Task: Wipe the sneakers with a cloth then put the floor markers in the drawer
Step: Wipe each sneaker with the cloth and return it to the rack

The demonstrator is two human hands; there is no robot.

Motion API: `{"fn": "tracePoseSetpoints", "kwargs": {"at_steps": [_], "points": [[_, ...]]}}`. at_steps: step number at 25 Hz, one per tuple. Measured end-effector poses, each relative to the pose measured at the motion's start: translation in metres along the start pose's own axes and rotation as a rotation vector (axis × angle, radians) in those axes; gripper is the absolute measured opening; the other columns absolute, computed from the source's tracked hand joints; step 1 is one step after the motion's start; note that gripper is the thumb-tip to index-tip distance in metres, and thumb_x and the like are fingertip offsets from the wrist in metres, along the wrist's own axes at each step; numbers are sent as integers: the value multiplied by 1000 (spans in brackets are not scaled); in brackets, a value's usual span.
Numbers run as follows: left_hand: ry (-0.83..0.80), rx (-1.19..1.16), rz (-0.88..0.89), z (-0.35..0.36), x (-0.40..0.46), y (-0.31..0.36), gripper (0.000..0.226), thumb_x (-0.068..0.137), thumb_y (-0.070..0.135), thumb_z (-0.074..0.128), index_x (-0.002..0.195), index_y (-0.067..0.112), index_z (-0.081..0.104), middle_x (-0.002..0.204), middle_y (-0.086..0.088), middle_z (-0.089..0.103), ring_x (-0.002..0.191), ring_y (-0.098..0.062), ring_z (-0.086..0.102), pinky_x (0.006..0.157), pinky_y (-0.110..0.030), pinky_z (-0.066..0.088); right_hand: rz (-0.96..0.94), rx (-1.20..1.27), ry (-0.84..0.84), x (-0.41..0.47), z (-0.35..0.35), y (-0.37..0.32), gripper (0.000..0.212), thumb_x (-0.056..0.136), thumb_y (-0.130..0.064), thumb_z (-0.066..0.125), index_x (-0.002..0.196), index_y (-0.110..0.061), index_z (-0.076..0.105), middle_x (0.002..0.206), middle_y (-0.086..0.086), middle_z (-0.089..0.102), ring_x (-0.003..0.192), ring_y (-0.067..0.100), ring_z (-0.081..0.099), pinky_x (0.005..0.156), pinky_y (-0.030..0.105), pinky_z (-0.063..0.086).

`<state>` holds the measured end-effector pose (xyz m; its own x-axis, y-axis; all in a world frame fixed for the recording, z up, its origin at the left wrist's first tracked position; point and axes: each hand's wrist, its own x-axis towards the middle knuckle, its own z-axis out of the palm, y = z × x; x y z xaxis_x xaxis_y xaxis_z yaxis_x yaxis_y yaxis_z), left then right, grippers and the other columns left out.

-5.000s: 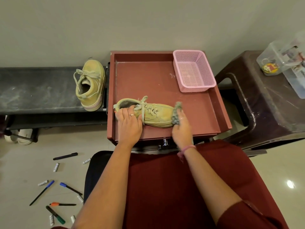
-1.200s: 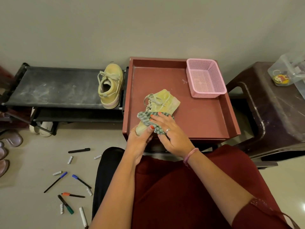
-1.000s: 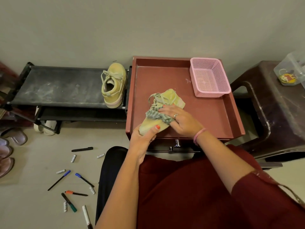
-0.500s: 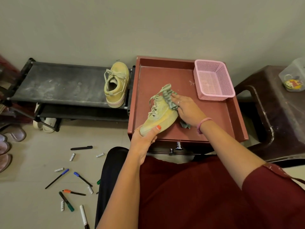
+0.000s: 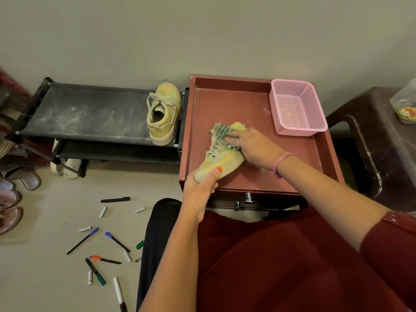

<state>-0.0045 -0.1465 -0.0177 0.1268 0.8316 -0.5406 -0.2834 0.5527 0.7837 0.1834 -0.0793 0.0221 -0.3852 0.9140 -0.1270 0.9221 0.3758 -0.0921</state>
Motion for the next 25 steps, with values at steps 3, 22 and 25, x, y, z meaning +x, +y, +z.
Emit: {"fn": "tracePoseSetpoints", "kwargs": {"at_steps": [3, 22, 25], "points": [[14, 23, 18, -1, 1, 0, 30, 81, 23, 76, 106, 15, 62, 88, 0, 68, 64, -6, 56, 59, -21, 44, -120, 56, 15, -14, -4, -15, 48, 96, -3, 37, 139, -20, 44, 148, -3, 39, 125, 24, 39, 104, 23, 19], [35, -99, -49, 1, -3, 6, 11, 95, 19, 59, 100, 13, 67, 66, 7, 65, 52, -2, 52, 48, -15, 43, 305, 513, 388, -55, 40, -122, 73, 78, 21, 46, 144, -8, 34, 152, 7, 29, 143, 30, 17, 115, 32, 7], [30, -101, -68, 1, -4, 6, 14, 90, 18, 65, 103, 12, 65, 82, 1, 67, 56, -2, 51, 48, -12, 42, 355, 371, 360, -48, 47, -80, 84, 74, 22, 54, 147, -12, 28, 153, 6, 29, 143, 29, 20, 117, 36, 15]]}}
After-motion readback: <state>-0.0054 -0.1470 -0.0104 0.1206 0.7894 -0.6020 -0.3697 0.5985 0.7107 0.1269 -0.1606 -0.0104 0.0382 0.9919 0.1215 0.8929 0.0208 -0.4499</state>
